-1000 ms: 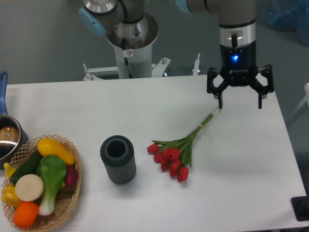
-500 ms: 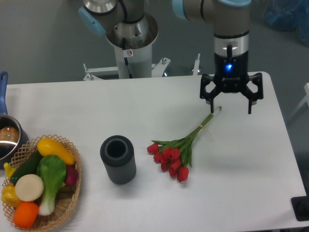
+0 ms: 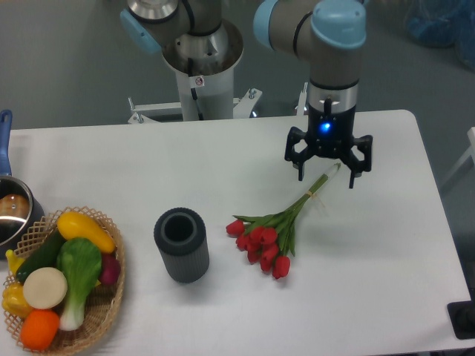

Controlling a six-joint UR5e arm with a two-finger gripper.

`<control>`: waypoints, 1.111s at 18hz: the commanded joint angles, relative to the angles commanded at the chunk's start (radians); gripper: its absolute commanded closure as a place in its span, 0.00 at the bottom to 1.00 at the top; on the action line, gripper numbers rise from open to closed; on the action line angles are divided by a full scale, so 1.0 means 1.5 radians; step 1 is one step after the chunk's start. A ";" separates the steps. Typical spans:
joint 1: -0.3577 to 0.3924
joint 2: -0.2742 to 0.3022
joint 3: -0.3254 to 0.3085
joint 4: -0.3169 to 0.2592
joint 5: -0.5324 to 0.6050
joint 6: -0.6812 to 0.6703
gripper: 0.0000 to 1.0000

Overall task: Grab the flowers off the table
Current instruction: 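Move the open gripper toward the green stems of the red tulips, then lower the gripper onto the tulip stems and close it around them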

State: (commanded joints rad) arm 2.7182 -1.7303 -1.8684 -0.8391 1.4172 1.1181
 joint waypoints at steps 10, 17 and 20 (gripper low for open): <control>0.026 -0.064 -0.019 -0.020 0.040 0.185 0.00; 0.022 -0.092 -0.045 -0.021 0.009 0.203 0.00; 0.018 -0.104 -0.046 -0.018 0.009 0.203 0.00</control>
State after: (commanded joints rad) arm 2.7458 -1.8868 -1.9374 -0.8667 1.4312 1.4220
